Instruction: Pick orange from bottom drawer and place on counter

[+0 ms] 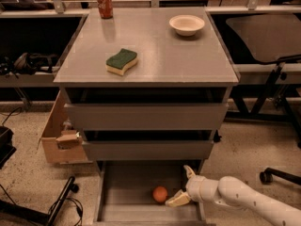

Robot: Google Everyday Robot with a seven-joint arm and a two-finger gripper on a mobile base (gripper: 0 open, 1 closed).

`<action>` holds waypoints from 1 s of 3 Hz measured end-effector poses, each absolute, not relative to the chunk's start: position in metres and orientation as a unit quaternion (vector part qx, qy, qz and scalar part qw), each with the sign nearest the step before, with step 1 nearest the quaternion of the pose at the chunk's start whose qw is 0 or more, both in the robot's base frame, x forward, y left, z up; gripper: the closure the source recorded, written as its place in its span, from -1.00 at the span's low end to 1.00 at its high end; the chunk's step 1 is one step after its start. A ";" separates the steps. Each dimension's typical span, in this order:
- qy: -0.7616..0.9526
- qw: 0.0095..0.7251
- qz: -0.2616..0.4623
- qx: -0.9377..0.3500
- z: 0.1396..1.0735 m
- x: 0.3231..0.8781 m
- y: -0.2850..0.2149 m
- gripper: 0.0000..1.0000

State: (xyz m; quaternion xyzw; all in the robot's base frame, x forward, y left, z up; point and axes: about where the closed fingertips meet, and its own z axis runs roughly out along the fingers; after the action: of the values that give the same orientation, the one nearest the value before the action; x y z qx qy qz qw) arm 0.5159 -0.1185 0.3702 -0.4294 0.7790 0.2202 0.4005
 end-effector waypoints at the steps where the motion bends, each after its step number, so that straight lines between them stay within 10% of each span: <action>1: 0.780 0.397 0.228 -0.427 0.362 0.512 -0.115 -1.00; 3: 0.747 0.380 0.264 -0.478 0.279 0.523 -0.068 -1.00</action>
Offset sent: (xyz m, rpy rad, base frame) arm 0.0069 0.0397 -0.0451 -0.0006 0.0123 0.0714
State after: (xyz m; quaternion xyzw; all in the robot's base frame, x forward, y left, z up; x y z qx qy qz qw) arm 0.5228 -0.0676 0.2793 -0.4775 0.7472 0.2636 0.3797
